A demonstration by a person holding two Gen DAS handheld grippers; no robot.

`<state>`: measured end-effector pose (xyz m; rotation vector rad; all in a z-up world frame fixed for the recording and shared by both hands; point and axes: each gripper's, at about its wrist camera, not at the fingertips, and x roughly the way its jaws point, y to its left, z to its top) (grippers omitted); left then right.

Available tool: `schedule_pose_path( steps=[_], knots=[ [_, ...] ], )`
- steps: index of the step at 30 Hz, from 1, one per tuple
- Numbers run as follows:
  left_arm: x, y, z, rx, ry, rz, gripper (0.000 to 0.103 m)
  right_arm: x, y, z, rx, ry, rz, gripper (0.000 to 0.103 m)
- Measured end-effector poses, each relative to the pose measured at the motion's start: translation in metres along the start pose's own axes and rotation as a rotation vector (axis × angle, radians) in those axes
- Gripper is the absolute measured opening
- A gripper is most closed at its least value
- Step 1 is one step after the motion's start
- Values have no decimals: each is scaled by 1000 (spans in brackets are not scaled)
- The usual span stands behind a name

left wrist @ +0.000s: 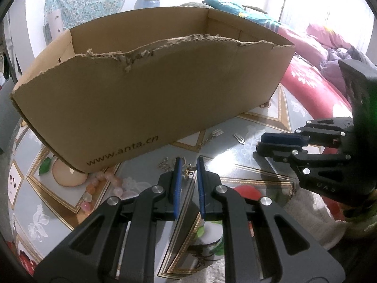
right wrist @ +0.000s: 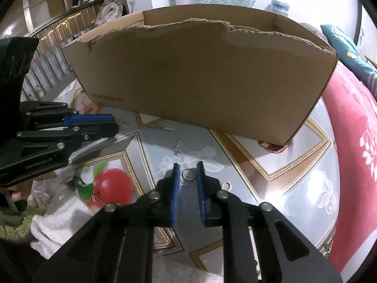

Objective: Organize jewelry

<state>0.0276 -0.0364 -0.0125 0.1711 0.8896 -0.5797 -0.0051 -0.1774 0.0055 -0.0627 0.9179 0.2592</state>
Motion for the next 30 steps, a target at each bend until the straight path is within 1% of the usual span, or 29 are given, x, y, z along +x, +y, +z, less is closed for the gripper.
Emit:
schedule_pose_path(
  steps=[2,6,7,12,15,18,25,30],
  knots=[
    [0,0,0,-1,-1,0,11,-1,3,0,-19,-3,-14,10],
    [0,1,0,-4,-3,-1,11,-2,1,-1,-11,-10,-3,9],
    [0,1,0,-4,-3,-1,11,-2,2,0,-9,-7,1,3],
    [-2,1,-1,-4,-7,9,11,-4,-1,0,0,-7,10,3],
    [-5,1,-2,-6,-10,16,11,-9,-3,-2,9,-17,27,3],
    [-8,1,-3,-6,-13,21,11,-12,-6,-3,37,-7,55,3],
    [-8,1,-3,-5,-11,23,11,-15,-10,-13,96,21,52,10],
    [-6,1,-3,-7,-8,21,11,-11,-12,-14,134,19,39,10]
  ],
)
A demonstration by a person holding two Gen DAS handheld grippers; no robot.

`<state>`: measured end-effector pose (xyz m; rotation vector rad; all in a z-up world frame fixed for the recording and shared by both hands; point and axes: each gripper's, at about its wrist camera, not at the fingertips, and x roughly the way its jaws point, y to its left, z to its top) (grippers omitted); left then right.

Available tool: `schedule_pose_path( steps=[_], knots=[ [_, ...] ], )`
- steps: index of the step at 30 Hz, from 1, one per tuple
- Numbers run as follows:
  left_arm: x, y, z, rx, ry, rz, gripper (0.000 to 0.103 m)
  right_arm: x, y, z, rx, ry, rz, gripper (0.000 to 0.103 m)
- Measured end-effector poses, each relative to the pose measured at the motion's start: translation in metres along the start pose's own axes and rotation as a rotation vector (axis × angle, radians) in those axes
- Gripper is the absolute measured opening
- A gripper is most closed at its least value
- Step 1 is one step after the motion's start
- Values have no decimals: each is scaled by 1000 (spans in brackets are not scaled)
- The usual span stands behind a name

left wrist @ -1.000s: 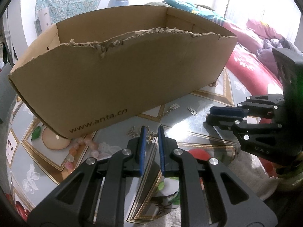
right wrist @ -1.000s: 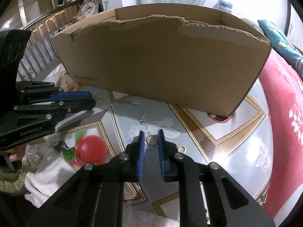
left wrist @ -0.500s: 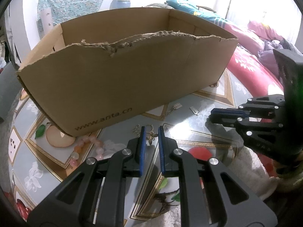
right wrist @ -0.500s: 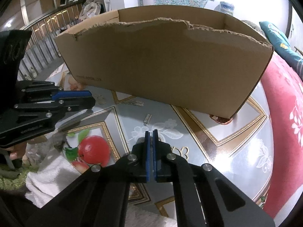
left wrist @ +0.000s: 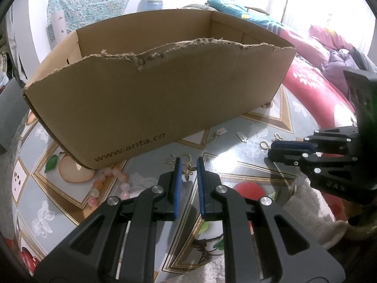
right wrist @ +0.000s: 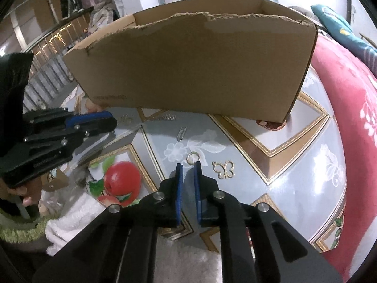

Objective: Organize jewelry

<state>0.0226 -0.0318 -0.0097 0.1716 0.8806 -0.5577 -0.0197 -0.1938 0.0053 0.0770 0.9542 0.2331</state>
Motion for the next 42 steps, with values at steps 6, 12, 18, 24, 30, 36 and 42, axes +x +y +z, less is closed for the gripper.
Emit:
schedule_pose_path(
  steps=[6,12,18,24,30,36,42],
  knots=[
    [0,0,0,-3,2,3,11,6,1,7,16,-10,-13,10],
    [4,2,0,-10,6,5,11,7,3,8,16,-16,-25,11],
    [6,3,0,-15,9,5,11,11,10,12,6,-25,-25,22],
    [8,4,0,-19,14,5,11,14,14,12,0,-48,-46,23],
    [9,4,0,-18,13,4,11,15,17,11,-24,-65,-68,21],
    [8,4,0,-21,11,4,11,14,14,10,-24,-68,-65,12],
    [7,5,0,-20,9,7,11,13,12,11,-20,-68,-59,11]
  ],
)
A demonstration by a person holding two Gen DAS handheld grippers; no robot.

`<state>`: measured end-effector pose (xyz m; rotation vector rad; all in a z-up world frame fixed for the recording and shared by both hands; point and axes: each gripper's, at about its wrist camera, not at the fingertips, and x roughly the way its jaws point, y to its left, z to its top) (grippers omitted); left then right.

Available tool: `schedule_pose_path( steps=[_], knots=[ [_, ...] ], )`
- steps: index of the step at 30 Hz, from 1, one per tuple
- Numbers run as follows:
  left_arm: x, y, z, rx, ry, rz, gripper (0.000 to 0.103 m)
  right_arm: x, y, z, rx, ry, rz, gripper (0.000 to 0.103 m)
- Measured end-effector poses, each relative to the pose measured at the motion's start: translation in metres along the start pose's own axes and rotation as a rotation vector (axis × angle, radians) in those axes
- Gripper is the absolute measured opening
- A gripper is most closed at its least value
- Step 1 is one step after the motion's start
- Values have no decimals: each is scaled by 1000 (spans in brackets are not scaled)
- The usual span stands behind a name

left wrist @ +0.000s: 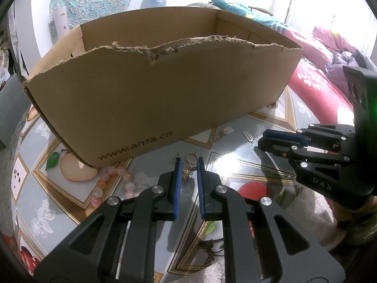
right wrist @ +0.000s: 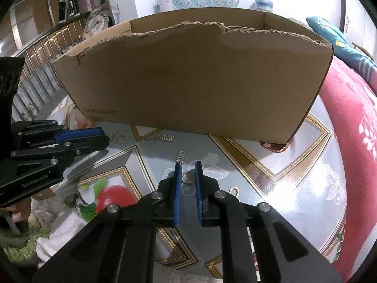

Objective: Organize jewelry

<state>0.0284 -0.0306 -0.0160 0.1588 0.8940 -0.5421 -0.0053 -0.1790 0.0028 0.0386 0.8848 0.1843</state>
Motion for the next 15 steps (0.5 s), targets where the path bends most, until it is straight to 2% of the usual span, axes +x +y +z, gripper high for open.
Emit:
schedule_pose_path(
  steps=[9,15],
  knots=[
    [-15,-3,1,8,-24,-7,11,-18,-1,3,1,-41,28,11],
    [-64,-8,17,1,-135,-102,11,-58,-4,23,-18,-169,81,11]
  ],
)
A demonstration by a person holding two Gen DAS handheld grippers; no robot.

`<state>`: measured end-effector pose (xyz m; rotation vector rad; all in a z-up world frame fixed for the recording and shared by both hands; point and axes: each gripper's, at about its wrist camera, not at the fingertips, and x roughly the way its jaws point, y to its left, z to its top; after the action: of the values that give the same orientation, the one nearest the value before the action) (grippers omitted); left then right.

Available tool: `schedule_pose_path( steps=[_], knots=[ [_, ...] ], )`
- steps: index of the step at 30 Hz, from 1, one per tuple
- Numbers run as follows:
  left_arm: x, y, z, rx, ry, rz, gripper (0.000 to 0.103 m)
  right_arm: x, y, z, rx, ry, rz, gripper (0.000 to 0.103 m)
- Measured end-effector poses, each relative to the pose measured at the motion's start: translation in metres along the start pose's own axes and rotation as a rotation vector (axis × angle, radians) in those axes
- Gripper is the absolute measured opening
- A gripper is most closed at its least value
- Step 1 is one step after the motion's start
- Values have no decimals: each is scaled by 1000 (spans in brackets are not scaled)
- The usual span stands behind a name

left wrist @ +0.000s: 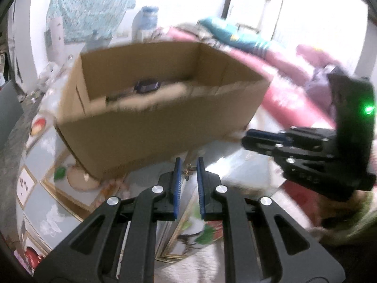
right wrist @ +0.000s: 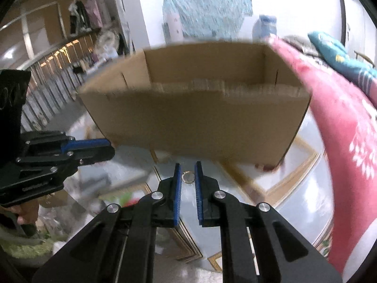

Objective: Organize jewelry
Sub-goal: 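Carry both pieces over the box and open both grippers to drop them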

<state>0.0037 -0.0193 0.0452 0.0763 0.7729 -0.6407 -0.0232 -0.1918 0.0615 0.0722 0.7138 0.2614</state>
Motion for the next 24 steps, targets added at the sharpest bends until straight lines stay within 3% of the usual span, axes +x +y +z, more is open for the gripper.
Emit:
schedule_pose_path(
  steps=[4,8,13,19,24],
  knots=[
    [-26,-2,28,25,-77,-13,11,-20,-1,37,-27,-111,46,11],
    [-25,7,64,38,-111,-15,11,-12,-10,78,-22,-121,94,11],
    [26,22,108,20,-21,-9,11,38,-34,125,42,46,147,11],
    [83,30,139,5,79,-10,12,100,-54,148,101,229,142,11],
    [114,44,148,-75,150,-20,12,114,-65,153,108,252,105,15]
  ],
)
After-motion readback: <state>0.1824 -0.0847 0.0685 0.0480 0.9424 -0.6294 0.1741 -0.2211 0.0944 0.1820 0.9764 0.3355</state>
